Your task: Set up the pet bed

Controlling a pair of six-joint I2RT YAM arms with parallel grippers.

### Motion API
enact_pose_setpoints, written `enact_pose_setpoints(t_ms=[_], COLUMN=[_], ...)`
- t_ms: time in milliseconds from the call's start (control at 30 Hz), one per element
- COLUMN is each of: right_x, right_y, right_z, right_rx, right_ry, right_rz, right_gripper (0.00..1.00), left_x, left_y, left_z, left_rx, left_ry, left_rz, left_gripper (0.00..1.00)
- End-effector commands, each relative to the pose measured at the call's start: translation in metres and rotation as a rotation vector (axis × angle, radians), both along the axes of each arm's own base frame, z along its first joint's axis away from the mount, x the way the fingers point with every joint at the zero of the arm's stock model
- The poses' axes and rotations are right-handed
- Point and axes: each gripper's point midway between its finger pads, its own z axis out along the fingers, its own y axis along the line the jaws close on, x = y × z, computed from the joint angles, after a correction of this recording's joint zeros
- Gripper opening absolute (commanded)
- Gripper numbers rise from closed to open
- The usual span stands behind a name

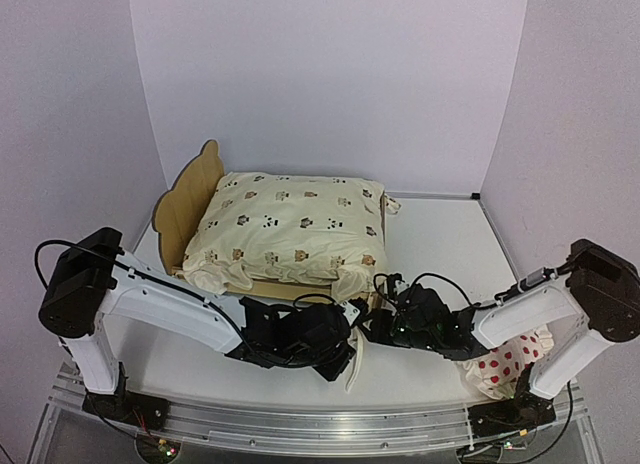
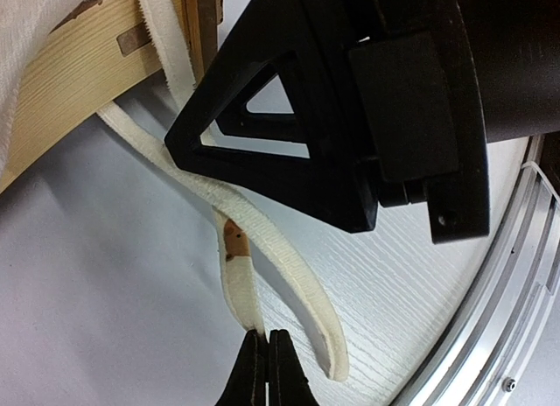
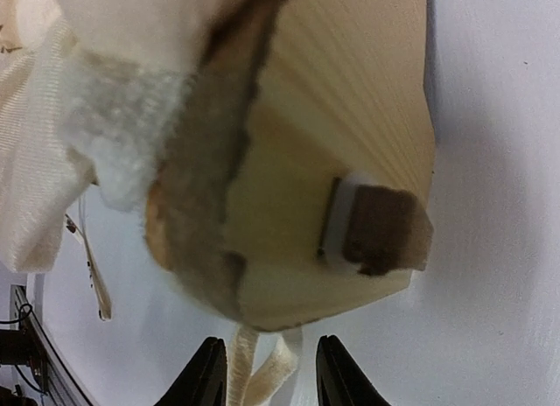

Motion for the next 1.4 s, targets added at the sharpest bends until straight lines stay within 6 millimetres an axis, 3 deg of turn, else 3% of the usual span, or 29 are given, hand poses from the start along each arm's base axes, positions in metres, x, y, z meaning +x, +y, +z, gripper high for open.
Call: enact_pose_setpoints(t_ms=[0, 500, 633, 800, 867, 1367], right_x=[0.007, 0.011, 0.011, 0.01, 0.01, -0.001], right_y=[0.002, 0.006, 0.004, 0.002, 0.001, -0.001], right_z=[0.007, 0.007, 0.008, 0.009, 0.01, 0.025], right_rx=[0.046, 0.093, 0.088, 0.081, 0.076, 0.042], right_ry=[-0.042, -0.101, -0.115, -0.13, -0.137, -0.177], right_rz=[-0.042, -0.034, -0.037, -0.029, -0.026, 0.069], right_gripper=[0.38, 0.32, 0.23, 0.03, 0.0, 0.0], left_x=[0.0, -0.004, -0.003, -0.002, -0.001, 0.045], left_y=[-0.005, -0.009, -0.009, -0.009, -0.009, -0.019], left_z=[0.027, 0.03, 0.03, 0.034, 0.035, 0.047], left_rx=[-0.067, -0.071, -0.07, -0.077, -0.077, -0.101], left_ry=[-0.012, 0.0, -0.001, -0.005, -0.009, -0.051], left_rz=[-0.024, -0.044, -0.043, -0.04, -0.037, 0.02], left_gripper=[0.0, 0.0, 0.0, 0.0, 0.0, 0.0])
